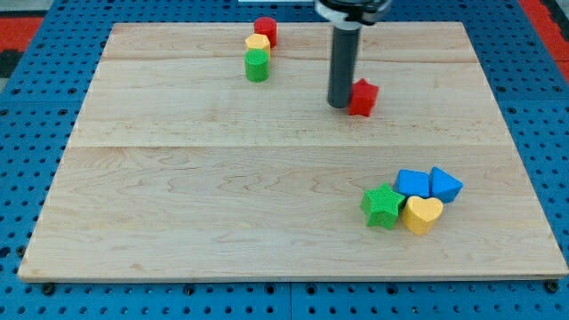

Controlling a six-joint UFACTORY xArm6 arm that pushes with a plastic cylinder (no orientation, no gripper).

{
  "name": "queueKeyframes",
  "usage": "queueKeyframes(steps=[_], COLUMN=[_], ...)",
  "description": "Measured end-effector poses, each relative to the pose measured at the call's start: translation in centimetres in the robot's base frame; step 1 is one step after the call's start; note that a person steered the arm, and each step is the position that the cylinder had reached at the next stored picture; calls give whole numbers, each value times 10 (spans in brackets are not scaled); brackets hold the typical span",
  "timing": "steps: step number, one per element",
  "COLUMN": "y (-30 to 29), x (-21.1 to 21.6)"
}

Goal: Move the green circle above the red star

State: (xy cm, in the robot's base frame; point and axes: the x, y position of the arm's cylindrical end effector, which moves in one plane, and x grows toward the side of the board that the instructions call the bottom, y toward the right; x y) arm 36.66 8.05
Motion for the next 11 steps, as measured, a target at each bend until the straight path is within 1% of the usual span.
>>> queueKeyframes(steps=[1, 2, 3, 4, 5, 6, 7, 8, 9, 10, 11], y=[-92, -203, -228, -193, -161, -133, -65, -134, -104, -35, 6], x=[0, -29, -81, -108, -89, -80, -80, -71, -62, -62, -61])
